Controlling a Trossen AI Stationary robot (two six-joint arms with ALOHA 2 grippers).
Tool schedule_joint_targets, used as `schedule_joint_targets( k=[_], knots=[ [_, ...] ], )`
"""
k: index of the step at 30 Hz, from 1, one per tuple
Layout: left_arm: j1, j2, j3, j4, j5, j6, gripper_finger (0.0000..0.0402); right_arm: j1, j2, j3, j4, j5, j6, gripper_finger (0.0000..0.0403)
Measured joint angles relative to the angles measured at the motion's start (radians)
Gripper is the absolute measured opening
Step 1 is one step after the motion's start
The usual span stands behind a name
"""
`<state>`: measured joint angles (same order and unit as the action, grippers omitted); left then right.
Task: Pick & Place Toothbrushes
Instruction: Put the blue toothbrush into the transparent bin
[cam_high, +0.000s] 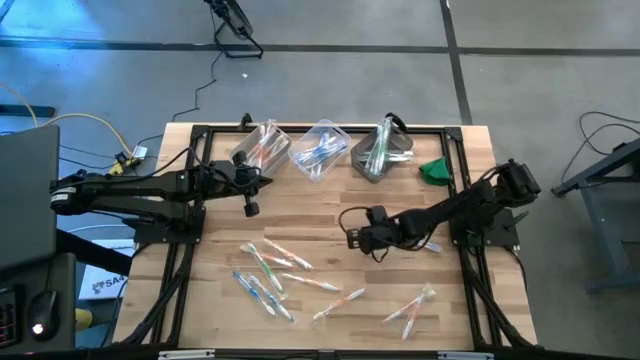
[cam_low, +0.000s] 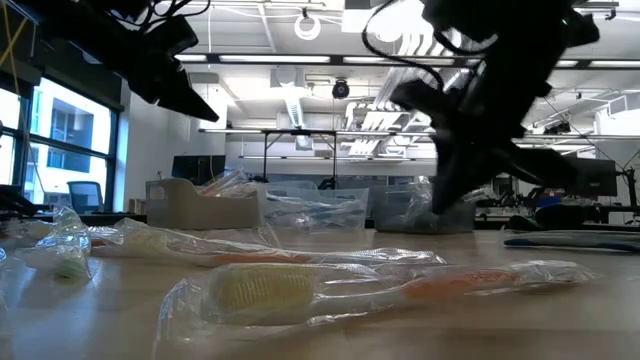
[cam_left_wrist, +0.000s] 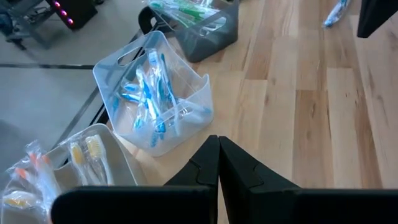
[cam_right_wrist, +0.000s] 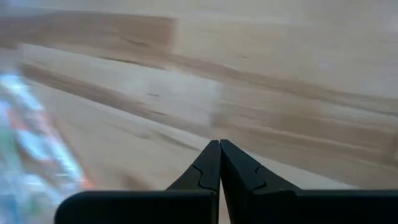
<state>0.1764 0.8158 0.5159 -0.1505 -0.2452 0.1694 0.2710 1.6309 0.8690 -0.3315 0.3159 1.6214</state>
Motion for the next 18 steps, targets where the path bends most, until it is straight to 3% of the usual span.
schedule_joint_targets(
  k=[7,13,15,18],
  knots=[
    [0.0,0.0,0.0,0.0,0.033,-0.024,0.0001,-0.025,-0.001,0.113,-0.075,0.034,-0.013,0.0002],
    [0.0,0.0,0.0,-0.001,0.034,-0.025,0.0001,-0.071,-0.001,0.231,-0.262,0.203,0.097,0.0002],
    [0.0,0.0,0.0,-0.001,0.034,-0.025,0.0001,-0.095,-0.001,0.279,-0.409,0.202,0.172,0.0002],
    [0.0,0.0,0.0,-0.003,0.034,-0.023,0.0001,-0.13,-0.001,0.334,-0.585,0.119,0.148,0.0002]
  ],
)
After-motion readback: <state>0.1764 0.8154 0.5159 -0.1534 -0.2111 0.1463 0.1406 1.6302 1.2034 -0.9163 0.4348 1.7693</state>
